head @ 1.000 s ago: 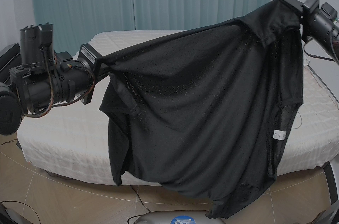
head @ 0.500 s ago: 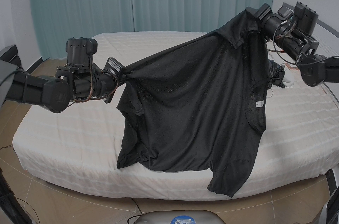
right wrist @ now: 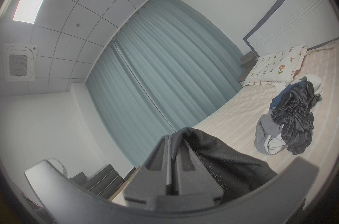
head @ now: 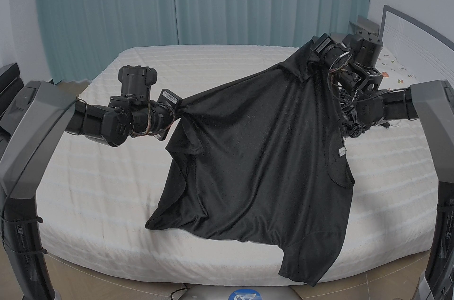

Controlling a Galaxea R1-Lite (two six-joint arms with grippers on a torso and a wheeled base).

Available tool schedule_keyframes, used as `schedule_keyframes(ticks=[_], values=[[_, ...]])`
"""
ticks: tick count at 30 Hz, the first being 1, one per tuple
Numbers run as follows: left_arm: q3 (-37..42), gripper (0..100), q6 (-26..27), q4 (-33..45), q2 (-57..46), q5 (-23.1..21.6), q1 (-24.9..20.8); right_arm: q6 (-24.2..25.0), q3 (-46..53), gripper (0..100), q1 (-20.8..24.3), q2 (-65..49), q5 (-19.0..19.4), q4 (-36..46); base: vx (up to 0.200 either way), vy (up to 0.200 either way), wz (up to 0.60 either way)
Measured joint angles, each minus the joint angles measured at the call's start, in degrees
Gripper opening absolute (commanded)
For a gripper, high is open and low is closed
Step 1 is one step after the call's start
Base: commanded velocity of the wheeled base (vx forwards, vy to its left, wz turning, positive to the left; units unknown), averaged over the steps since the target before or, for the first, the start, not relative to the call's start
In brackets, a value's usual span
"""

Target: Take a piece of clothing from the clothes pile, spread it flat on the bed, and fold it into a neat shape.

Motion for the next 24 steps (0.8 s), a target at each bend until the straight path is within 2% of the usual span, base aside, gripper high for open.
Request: schedule_keyframes(ticks=[5,14,20,24], values=[[-0.57,0,-0.13,0.87,2.04,-0.04,0.09,-0.06,-0.21,0,0.34,2.97,0.02,0.33,0.2,0.0,0.0],[-0.88,0,-0.24,0.93,4.33,0.32,0.11,0.02,-0.44,0,0.41,7.91,-0.41,-0.15,0.0,0.0,0.0],[-1.35,0,-0.35,0.55,6.23,0.55,0.2,-0.01,-1.51,0,0.45,10.34,-2.83,-1.26,0.0,0.0,0.0],[-3.67,0,-1.61,0.4,8.07,2.35,0.21,-0.04,-2.97,0,0.3,12.12,-4.3,-1.45,0.0,0.0,0.0]])
